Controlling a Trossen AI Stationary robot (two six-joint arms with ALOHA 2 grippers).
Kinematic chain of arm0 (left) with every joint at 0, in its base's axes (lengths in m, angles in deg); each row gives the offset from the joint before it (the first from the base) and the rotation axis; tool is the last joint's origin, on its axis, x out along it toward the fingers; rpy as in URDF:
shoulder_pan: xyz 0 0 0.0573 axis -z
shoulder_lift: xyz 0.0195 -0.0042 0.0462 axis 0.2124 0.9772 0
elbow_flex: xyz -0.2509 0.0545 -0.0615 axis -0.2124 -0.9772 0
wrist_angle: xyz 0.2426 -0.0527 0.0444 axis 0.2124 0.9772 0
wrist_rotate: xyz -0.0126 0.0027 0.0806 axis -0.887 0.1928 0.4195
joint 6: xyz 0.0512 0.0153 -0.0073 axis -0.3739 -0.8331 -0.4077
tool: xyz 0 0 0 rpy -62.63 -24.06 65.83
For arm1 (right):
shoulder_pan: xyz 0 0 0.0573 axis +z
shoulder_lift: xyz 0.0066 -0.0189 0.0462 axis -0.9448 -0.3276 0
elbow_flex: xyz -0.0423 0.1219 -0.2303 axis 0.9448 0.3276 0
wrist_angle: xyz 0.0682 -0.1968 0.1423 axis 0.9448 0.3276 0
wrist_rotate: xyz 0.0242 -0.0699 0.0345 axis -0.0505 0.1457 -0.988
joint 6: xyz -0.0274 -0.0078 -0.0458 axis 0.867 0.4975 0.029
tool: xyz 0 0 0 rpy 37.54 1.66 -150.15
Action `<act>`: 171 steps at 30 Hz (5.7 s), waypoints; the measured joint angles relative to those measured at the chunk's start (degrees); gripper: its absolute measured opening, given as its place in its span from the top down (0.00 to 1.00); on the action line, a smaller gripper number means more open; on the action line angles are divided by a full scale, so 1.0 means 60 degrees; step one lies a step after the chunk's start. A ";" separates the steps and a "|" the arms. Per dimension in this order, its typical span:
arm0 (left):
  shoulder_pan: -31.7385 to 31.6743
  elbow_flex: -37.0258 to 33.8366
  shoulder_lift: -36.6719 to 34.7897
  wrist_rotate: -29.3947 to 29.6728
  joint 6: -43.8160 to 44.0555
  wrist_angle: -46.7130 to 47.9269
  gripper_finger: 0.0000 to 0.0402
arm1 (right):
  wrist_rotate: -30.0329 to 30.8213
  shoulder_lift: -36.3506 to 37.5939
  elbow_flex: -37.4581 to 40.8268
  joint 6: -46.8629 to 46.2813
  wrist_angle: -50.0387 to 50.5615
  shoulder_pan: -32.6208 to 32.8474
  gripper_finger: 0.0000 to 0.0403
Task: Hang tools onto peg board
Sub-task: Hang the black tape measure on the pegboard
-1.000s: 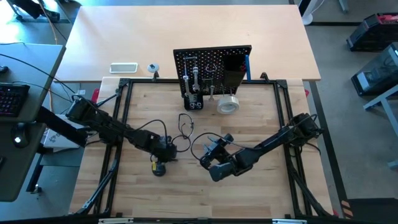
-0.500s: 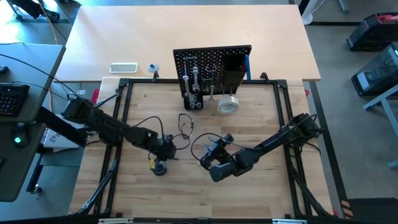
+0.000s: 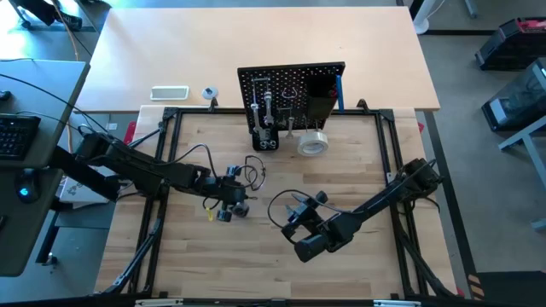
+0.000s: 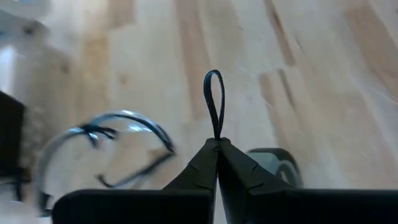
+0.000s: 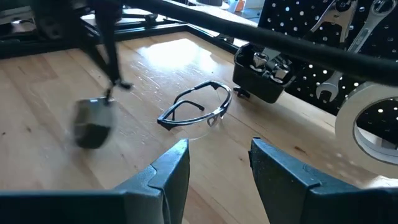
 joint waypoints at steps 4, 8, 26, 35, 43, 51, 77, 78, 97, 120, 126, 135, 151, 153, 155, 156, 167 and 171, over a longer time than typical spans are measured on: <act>-0.0137 0.0225 -0.0138 0.0408 -0.0348 -0.0166 1.00 | 0.0015 0.0000 0.0000 -0.0121 0.0004 0.0097 0.60; -0.0253 0.0614 -0.0138 0.0985 -0.0855 -0.0140 1.00 | 0.0018 0.0000 0.0000 -0.0202 0.0003 0.0167 0.60; -0.0937 0.2834 -0.0142 0.3232 -0.3698 -0.0224 1.00 | -0.0034 0.0000 0.0000 -0.0278 0.0302 0.0520 0.60; -0.1023 0.3242 -0.0142 0.4432 -0.4534 -0.0933 1.00 | -0.0272 0.0000 0.0000 -0.0181 0.0618 0.0520 0.60; -0.1029 0.3242 -0.0191 0.4985 -0.4943 -0.1779 1.00 | -0.1181 0.0000 0.0000 -0.0182 0.1083 0.0594 0.60; -0.1808 0.3239 -0.0963 0.3350 -0.4288 -0.2222 1.00 | -0.1376 0.0000 0.0000 -0.0182 0.1592 0.0949 0.60; -0.5345 0.3184 -0.1676 -0.5309 -0.2000 -0.1900 1.00 | -0.1132 0.0000 0.0000 -0.0690 0.2360 0.1252 0.60; -0.5486 0.3169 -0.1676 -0.5600 -0.1960 -0.1915 1.00 | -0.1128 0.0000 0.0000 -0.0688 0.2361 0.1252 0.60; -0.6611 0.3162 -0.1676 -0.7263 -0.1736 -0.1549 1.00 | -0.1097 0.0000 0.0004 -0.0683 0.2405 0.1252 0.60; -0.4514 0.3158 -0.1858 -0.2697 -0.3607 -0.0972 1.00 | -0.1099 0.0000 0.0007 -0.0685 0.2488 0.1214 0.60; -0.3123 0.3158 -0.1854 0.0397 -0.4783 -0.1087 1.00 | -0.1096 0.0000 0.0007 -0.0681 0.2507 0.1119 0.60; -0.1422 0.3158 -0.1656 0.4800 -0.6325 -0.1895 1.00 | -0.1066 0.0000 0.0007 -0.0681 0.2503 0.1042 0.60; -0.0757 0.3153 -0.0236 0.7002 -0.8311 -0.3198 1.00 | -0.1164 0.0004 0.0011 -0.0707 0.2323 0.1035 0.60; -0.0799 0.3155 -0.0348 0.6790 -0.8079 -0.3186 1.00 | -0.1224 0.0004 0.0011 -0.0699 0.2325 0.1040 0.60; -0.0961 0.3155 -0.0492 0.6598 -0.7843 -0.3197 1.00 | -0.1282 0.0004 0.0011 -0.0699 0.2328 0.1040 0.60; -0.1073 0.3155 -0.0612 0.6320 -0.7650 -0.3115 1.00 | -0.1294 0.0004 0.0011 -0.0694 0.2331 0.1040 0.60; -0.3090 0.3158 -0.1658 0.1234 -0.4424 -0.1474 1.00 | -0.1311 0.0004 0.0011 -0.0685 0.2354 0.1041 0.60; -0.3943 0.3158 -0.1650 -0.0660 -0.3454 -0.0952 1.00 | -0.1314 0.0004 0.0011 -0.0681 0.2357 0.1040 0.60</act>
